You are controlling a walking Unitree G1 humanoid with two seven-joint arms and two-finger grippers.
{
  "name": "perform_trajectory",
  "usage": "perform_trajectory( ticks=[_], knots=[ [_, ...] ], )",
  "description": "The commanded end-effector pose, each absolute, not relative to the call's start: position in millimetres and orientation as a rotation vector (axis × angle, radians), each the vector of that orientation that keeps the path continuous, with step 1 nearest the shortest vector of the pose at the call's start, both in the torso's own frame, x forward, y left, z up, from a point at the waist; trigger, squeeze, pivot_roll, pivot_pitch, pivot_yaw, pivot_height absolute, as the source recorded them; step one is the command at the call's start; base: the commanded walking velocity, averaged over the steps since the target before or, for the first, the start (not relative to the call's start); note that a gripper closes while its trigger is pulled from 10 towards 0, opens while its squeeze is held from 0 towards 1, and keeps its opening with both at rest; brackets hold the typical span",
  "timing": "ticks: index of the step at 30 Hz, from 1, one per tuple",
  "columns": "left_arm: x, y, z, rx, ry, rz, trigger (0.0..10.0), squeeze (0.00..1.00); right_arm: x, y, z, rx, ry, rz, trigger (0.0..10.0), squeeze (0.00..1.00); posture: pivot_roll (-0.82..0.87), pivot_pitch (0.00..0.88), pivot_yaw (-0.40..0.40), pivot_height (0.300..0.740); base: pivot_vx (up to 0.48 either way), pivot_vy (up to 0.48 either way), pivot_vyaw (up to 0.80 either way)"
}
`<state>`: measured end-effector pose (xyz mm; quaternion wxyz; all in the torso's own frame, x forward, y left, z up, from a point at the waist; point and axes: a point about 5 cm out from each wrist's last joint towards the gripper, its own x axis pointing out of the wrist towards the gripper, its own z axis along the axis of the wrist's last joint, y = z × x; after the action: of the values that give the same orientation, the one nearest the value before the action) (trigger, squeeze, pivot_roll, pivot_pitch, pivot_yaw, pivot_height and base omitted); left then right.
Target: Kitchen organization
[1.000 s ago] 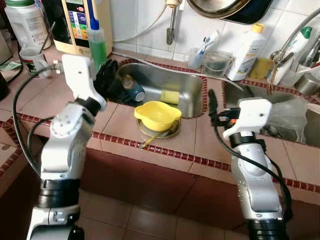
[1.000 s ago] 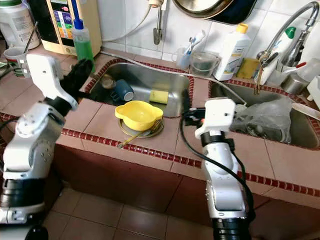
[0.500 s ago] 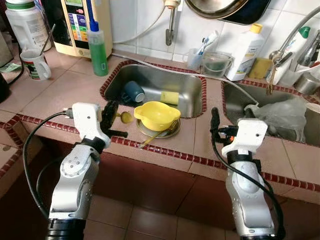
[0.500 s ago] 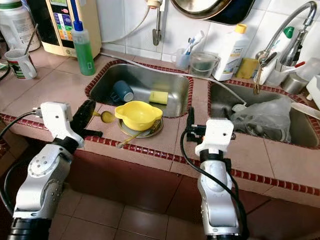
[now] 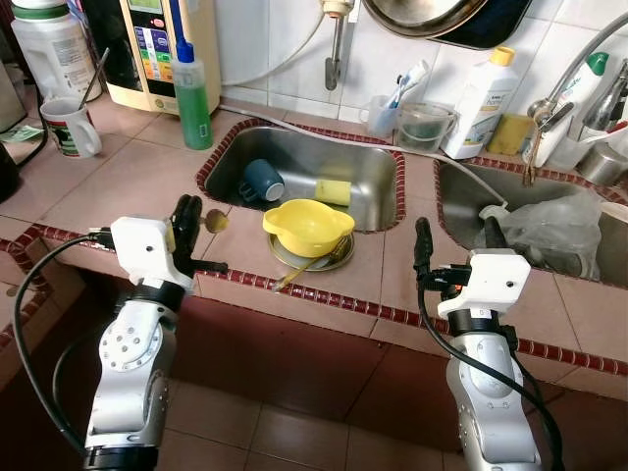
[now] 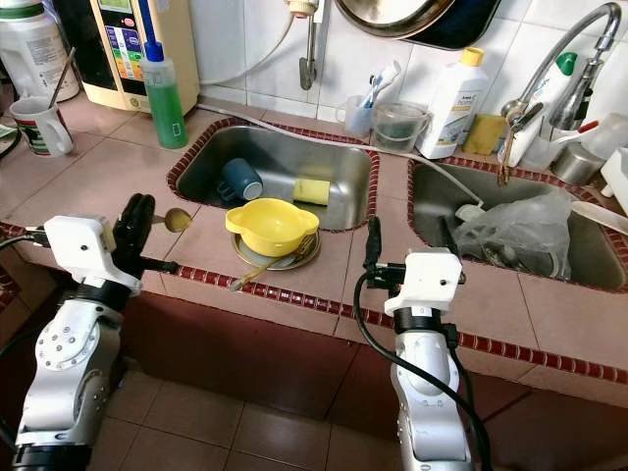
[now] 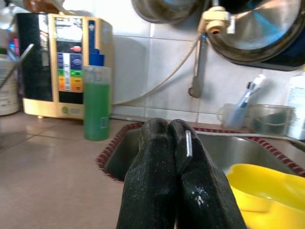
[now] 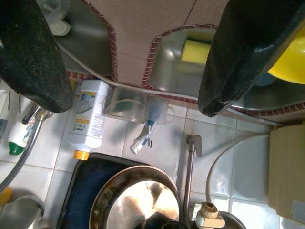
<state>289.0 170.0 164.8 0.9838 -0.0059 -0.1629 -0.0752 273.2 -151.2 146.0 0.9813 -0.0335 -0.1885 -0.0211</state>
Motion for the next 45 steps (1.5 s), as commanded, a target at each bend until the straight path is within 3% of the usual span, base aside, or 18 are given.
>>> perform_trajectory(
  ticks=[1, 12, 45],
  knots=[
    [288, 165, 172, -0.001, -0.369, -0.187, 10.0, 0.0, 274, -156, 144, -0.077, -0.378, -0.047, 10.0, 0.0, 0.09, 0.0, -0.056, 0.74, 0.0, 0.0, 0.0],
    [289, 158, 177, -0.007, -0.394, -0.258, 10.0, 0.0, 272, -157, 143, -0.086, -0.38, -0.032, 10.0, 0.0, 0.08, 0.0, -0.054, 0.74, 0.0, 0.0, 0.0],
    [294, 151, 180, -0.038, -0.401, -0.296, 10.0, 0.0, 274, -155, 146, -0.082, -0.387, -0.021, 10.0, 0.0, 0.07, 0.0, -0.053, 0.74, 0.319, 0.0, 0.0]
  ],
)
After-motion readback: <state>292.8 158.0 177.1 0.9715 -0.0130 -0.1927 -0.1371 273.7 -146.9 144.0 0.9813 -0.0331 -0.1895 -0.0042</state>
